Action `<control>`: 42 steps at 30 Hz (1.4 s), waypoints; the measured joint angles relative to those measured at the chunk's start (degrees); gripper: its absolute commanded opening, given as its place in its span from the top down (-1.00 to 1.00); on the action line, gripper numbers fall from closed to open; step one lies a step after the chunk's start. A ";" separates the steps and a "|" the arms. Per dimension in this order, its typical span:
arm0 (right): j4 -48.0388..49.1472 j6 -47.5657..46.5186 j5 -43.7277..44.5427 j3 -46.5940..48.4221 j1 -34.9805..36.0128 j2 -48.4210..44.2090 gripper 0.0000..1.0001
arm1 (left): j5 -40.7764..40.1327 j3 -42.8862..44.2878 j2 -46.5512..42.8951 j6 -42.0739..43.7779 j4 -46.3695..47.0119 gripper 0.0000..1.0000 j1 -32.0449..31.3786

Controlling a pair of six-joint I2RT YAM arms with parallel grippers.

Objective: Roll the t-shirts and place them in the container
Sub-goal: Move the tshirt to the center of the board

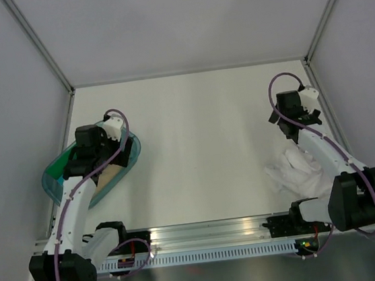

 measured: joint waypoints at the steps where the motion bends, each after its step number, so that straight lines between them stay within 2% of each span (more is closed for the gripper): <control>1: -3.15 1.53 0.24 -0.17 0.00 1.75 -0.96 | 0.26 0.02 0.92 0.00 -1.31 -1.00 0.00; 5: -11.72 5.79 0.81 -0.52 0.00 7.08 -0.96 | 1.92 1.16 2.80 0.02 -5.70 -1.00 0.00; 9: -12.61 7.32 -1.79 -3.02 -0.39 11.10 -0.96 | 3.61 5.22 5.27 0.02 -8.00 -1.00 0.00; 11: -12.09 7.50 -4.20 -4.70 -0.98 13.14 -0.90 | 4.79 6.97 6.29 0.00 -8.70 -0.99 0.00; 12: -11.76 7.45 -5.49 -5.60 -1.38 14.01 -0.66 | 5.09 7.48 6.54 0.00 -8.98 -1.00 0.00; 14: -9.66 7.06 -8.41 -6.25 -1.95 13.92 -0.35 | 6.40 8.39 6.75 0.00 -10.10 -0.99 0.00; 15: -8.44 7.17 -9.46 -6.64 -2.08 14.05 0.13 | 7.21 8.68 6.73 0.00 -10.56 -1.00 0.00; 17: -4.68 5.77 -12.98 -7.74 -2.10 13.81 0.55 | 8.72 9.16 6.73 0.00 -11.65 -1.00 0.00; 18: -2.60 4.98 -15.19 -8.31 -2.10 13.55 0.99 | 9.22 9.20 6.73 0.00 -12.07 -1.00 0.00; 24: 5.05 2.23 -27.41 -7.76 0.00 15.15 1.00 | 9.49 9.22 6.73 0.00 -14.86 -1.00 0.00; 29: 5.49 -0.87 -30.99 5.86 10.27 21.97 0.99 | 9.49 9.22 6.64 0.02 -16.79 -0.99 0.00; 32: 5.66 -3.10 -31.23 13.31 17.64 22.08 0.99 | 9.46 9.22 5.97 0.02 -17.92 -0.99 0.00; 35: 6.10 -4.35 -31.26 16.24 21.73 20.55 0.99 | 9.44 9.22 5.22 0.02 -18.64 -1.00 0.00; 40: 4.22 -6.19 -31.36 14.78 19.34 15.06 0.99 | 9.29 9.42 5.11 0.04 -19.19 -1.00 0.00; 42: 1.33 -6.82 -32.83 18.16 18.73 15.43 0.99 | 9.29 9.94 5.18 0.04 -19.34 -1.00 0.00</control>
